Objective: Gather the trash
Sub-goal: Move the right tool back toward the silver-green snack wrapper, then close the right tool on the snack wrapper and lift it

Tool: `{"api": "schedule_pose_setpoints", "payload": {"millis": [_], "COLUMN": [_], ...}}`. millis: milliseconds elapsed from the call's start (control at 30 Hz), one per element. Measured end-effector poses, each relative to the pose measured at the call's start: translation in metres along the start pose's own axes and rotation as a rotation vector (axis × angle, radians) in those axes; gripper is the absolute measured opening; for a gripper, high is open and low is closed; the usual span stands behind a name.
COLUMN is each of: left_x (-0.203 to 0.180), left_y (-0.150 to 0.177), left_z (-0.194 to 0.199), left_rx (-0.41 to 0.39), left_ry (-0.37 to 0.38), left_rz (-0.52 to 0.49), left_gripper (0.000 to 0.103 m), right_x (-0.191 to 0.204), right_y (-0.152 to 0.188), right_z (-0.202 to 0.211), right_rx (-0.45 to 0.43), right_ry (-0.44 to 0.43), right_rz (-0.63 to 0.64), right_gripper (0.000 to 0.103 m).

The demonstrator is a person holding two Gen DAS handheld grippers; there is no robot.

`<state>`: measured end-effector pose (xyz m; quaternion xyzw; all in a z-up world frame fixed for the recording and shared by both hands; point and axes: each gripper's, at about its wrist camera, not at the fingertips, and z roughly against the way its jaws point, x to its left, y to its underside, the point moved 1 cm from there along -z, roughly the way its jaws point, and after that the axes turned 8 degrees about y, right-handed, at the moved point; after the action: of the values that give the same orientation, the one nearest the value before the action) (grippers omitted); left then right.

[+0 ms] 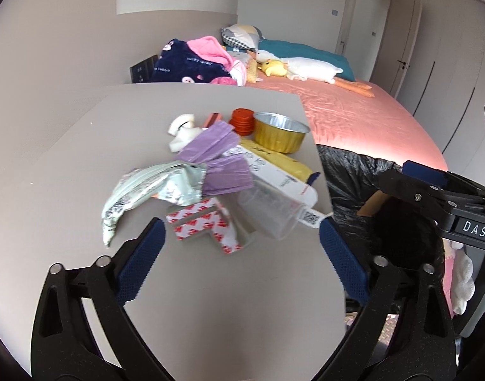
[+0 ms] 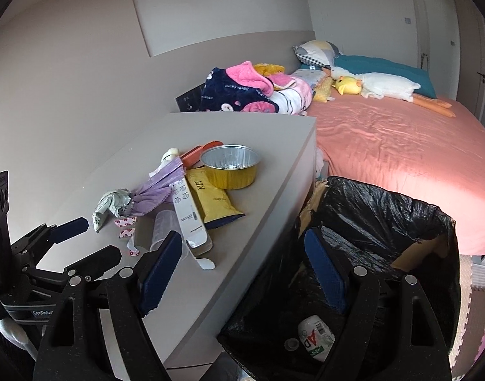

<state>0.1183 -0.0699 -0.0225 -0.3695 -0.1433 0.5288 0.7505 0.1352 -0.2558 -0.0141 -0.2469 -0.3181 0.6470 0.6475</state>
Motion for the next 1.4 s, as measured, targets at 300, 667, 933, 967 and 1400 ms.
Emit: {"api": "schedule_pose_setpoints", "payload": {"millis": [300, 667, 933, 967, 1400], "left_x": [0.04, 0.087, 0.105, 0.106, 0.12], "left_y": [0.004, 0.004, 0.0, -0.001, -0.004], "left_z": [0.002, -0.003, -0.016, -0.019, -0.045], "left_rx": [0.03, 0.045, 0.072, 0.077, 0.104], "left_ry": [-0.021, -0.101, -0.128, -0.127, -0.103], "left_rz": [0.039, 0.077, 0.068, 0.066, 0.043], "left_gripper": [0.066, 0.052, 0.052, 0.052, 0.041], "right_x": [0.032, 0.065, 0.082, 0.083, 0.1], "right_y": [-0.002, -0.003, -0.009, -0.01, -0.008], "right_z": [-0.018, -0.043, -0.059, -0.063, -0.08], "right_rx": [0.045, 0.106, 0.125, 0.13, 0.151], "right_ry": [-0.051, -0.102, -0.103, -0.104, -0.13], "right_rz": [0.065, 0.127, 0.171, 0.175, 0.23], "right_gripper": [0.071, 0.052, 0.048, 0.047, 0.033]}}
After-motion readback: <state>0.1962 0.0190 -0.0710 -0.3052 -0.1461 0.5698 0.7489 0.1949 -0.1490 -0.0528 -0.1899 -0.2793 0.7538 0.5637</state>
